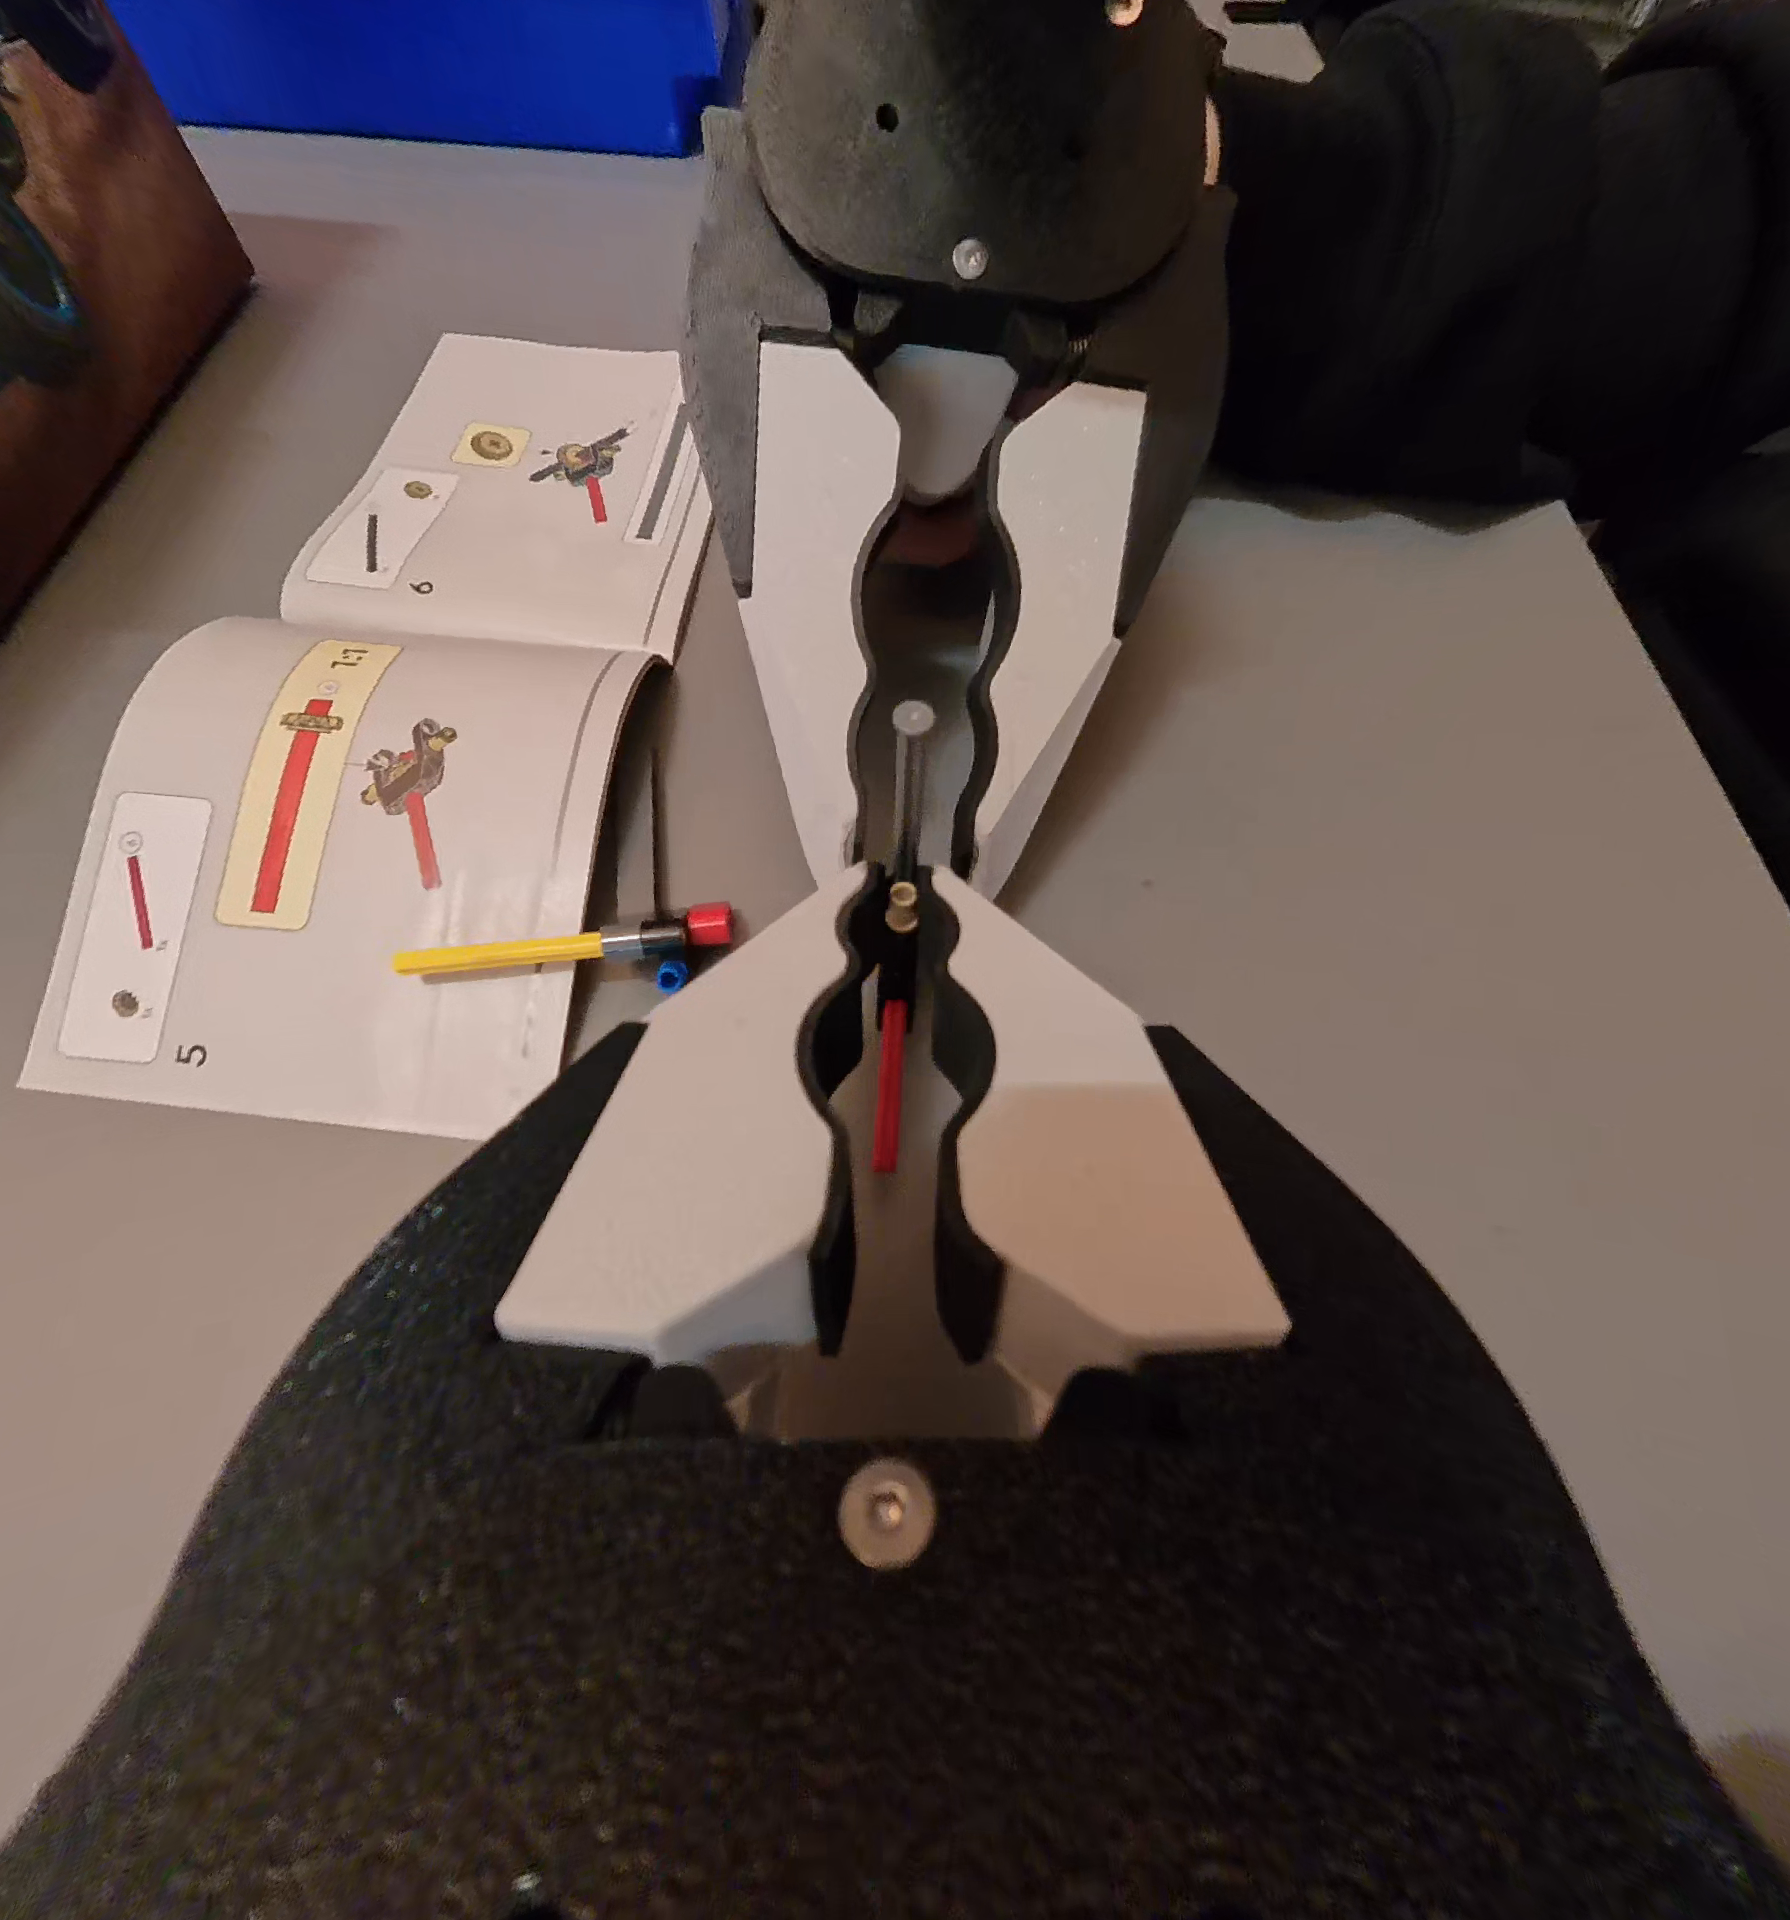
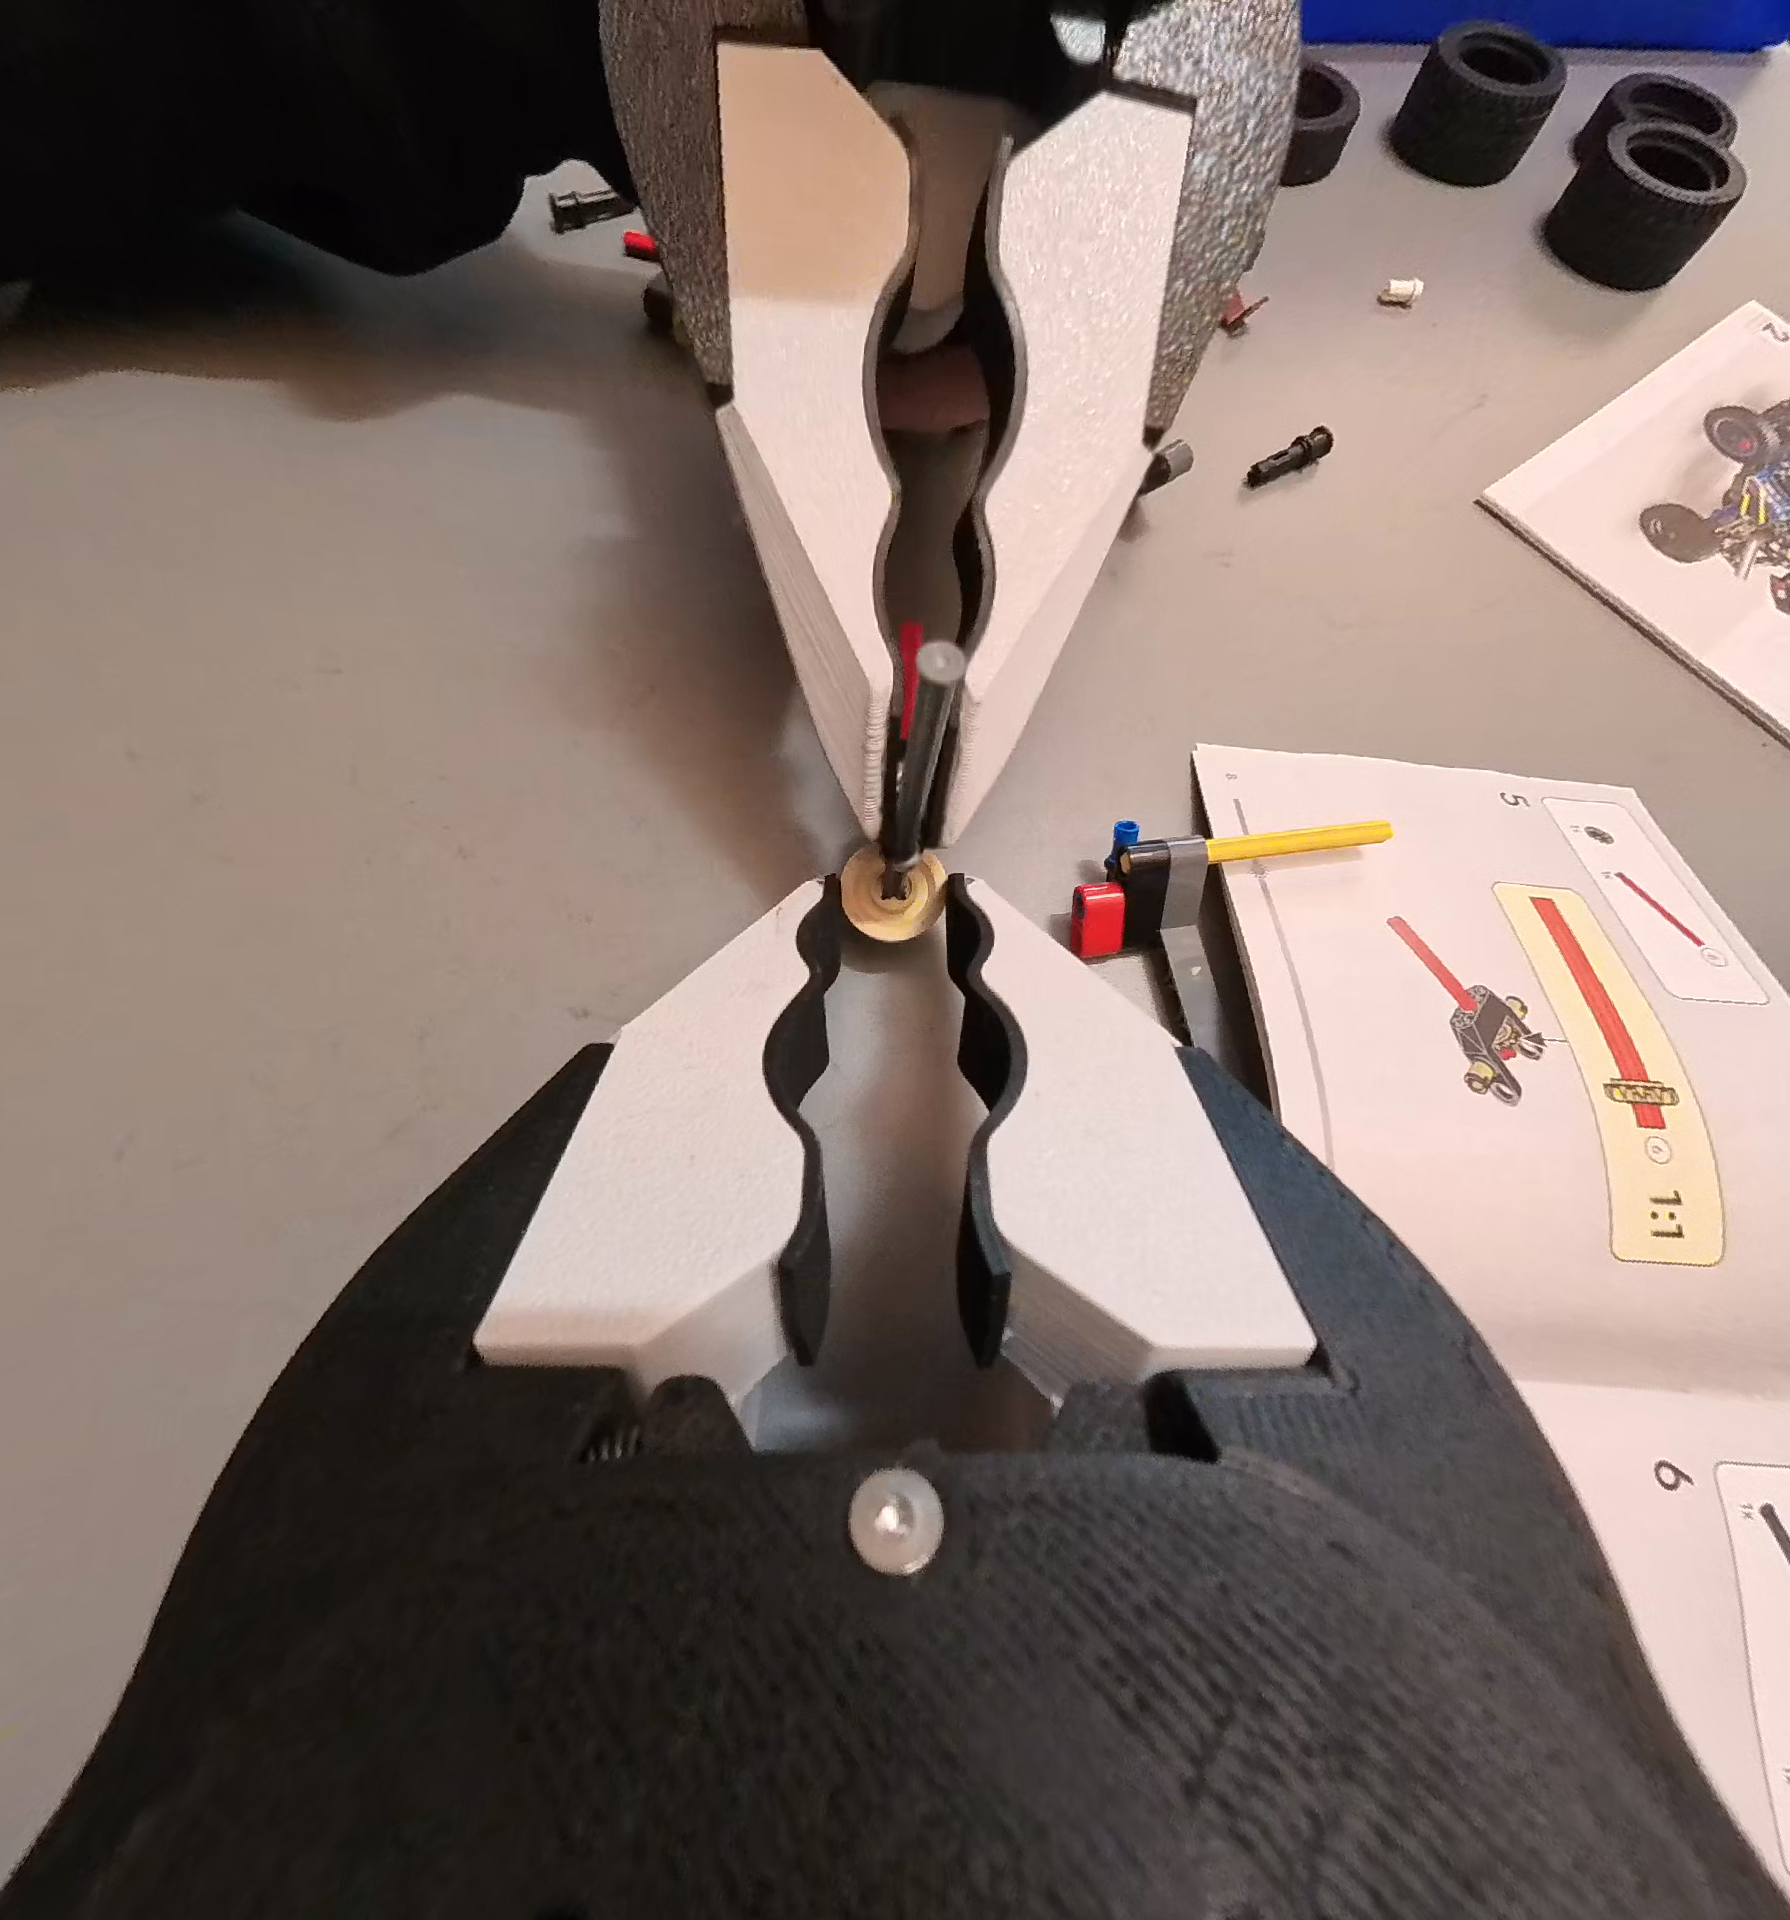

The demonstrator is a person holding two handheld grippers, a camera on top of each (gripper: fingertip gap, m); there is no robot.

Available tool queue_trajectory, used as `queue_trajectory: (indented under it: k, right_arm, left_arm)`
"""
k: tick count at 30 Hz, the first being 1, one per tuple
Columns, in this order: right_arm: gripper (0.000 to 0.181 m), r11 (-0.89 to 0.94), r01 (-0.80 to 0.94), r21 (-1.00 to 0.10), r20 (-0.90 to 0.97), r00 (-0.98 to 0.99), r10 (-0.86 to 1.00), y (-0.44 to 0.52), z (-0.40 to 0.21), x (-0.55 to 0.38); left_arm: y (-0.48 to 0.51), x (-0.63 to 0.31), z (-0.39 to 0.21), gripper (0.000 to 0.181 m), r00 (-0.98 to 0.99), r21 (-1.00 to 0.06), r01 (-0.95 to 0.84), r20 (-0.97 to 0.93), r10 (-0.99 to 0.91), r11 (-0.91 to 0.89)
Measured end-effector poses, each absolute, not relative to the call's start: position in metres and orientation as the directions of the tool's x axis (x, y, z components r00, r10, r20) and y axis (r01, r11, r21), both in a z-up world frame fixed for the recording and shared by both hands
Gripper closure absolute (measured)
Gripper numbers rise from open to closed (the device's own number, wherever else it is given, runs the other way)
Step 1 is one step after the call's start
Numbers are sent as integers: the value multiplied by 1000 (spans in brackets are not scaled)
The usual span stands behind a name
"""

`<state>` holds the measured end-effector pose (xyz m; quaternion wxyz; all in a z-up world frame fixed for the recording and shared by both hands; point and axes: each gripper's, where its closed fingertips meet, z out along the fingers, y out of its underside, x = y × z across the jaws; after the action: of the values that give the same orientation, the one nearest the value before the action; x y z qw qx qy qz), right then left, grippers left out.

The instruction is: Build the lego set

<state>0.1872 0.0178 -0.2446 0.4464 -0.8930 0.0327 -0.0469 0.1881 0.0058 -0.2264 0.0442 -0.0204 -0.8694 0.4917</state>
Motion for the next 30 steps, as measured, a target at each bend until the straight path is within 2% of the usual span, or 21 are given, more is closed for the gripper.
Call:
queue_trajectory:
  k: [3, 6, 12, 16, 18, 30]
  right_arm:
    - [162, -602, -16, -798, 57, 993, -101, 18, -245, 187]
    - [162, -604, -21, -797, 52, 993, -102, 18, -246, 188]
    - [162, -605, -24, -796, 48, 994, -102, 18, -246, 188]
    - [162, -605, -25, -796, 46, 994, -102, 18, -246, 188]
    - [162, -604, -25, -796, 46, 994, -102, 18, -246, 188]
    - [162, -600, -38, -799, 34, 993, -109, 18, -245, 189]
  left_arm:
    - [5, 185, -226, 179, -996, -854, -4, 52, 76, 520]
    - [4, 187, -221, 168, -999, -859, 3, 25, 48, 512]
    - [4, 188, -210, 163, -1000, -869, 15, -16, 2, 495]
    - [0, 188, -209, 168, -997, -854, 50, -72, -24, 517]
    - [-2, 188, -211, 179, -995, -839, 66, -96, -29, 540]
    - [0, 187, -213, 180, -996, -835, 84, -68, 50, 544]
